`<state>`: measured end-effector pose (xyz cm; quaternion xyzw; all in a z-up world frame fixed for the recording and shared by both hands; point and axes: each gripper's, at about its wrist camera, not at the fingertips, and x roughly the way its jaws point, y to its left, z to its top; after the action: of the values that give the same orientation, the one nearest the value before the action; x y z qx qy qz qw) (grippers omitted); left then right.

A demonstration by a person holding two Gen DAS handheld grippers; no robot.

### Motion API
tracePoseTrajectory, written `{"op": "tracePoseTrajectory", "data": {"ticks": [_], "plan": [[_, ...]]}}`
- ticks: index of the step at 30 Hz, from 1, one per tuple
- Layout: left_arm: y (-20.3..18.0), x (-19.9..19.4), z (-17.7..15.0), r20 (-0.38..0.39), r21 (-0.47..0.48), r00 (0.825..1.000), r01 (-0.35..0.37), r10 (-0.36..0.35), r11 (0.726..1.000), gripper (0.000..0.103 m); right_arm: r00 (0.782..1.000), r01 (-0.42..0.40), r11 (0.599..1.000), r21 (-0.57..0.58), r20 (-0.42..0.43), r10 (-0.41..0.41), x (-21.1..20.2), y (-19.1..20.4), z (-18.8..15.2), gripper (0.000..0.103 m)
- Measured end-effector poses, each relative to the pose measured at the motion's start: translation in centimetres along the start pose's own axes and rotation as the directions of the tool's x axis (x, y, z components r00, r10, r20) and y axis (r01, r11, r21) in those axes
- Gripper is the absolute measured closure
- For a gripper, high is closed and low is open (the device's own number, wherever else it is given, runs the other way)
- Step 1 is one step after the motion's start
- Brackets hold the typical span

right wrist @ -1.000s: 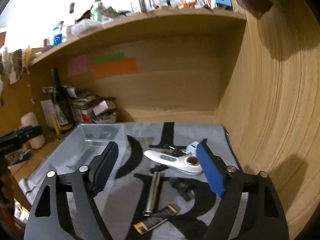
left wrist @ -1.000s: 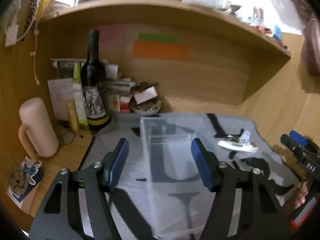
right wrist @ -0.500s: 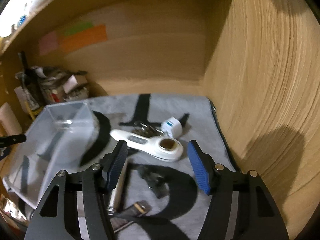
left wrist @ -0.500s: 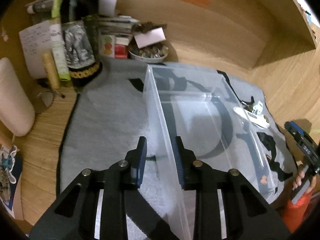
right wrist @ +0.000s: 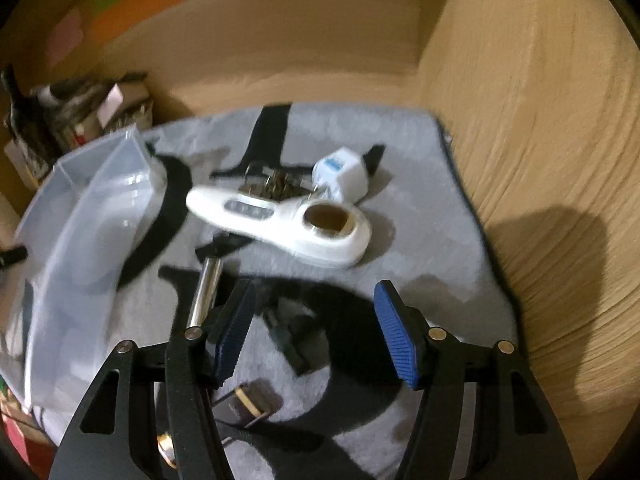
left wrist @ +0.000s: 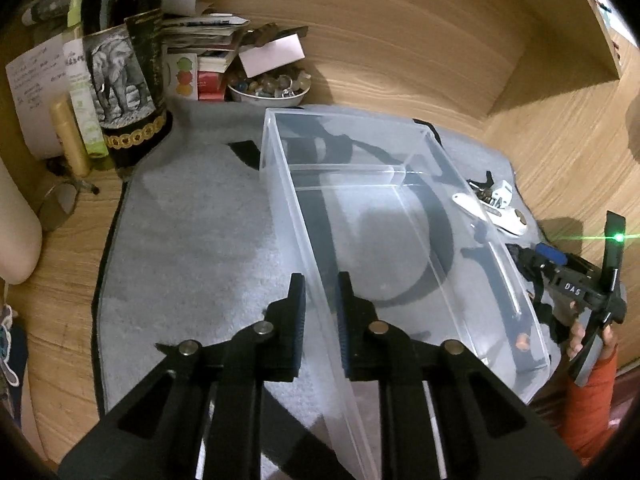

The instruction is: Organize rigid objects

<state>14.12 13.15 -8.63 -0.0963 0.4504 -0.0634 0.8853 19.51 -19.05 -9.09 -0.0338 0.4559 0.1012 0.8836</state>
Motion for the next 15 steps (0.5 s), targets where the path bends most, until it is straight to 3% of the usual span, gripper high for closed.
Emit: {"op": "tracePoseTrajectory", "data": {"ticks": [5, 9, 15], "plan": [[0.0, 0.1, 0.1, -0.005, 0.015, 1.000, 0.000, 0.000, 1.000, 0.087, 0.998, 0.009, 0.999, -0.045, -0.067, -0.012, 1.5, 0.7, -1.0, 0.046], [-0.1, 0.1, 0.1, 0.006, 0.028, 1.000, -0.008, 0.008, 1.000, 0.087, 0.998, 0.018, 0.998, -0.062, -0.063, -0.022, 1.5, 0.8, -1.1, 0.076], [-0.1, 0.0, 0.0, 0.015, 0.030, 1.000, -0.009, 0.008, 1.000, 0.088, 0.999, 0.017, 0.997, -0.073, -0.034, -0.020, 0.3, 1.3, -1.1, 0.077]]}}
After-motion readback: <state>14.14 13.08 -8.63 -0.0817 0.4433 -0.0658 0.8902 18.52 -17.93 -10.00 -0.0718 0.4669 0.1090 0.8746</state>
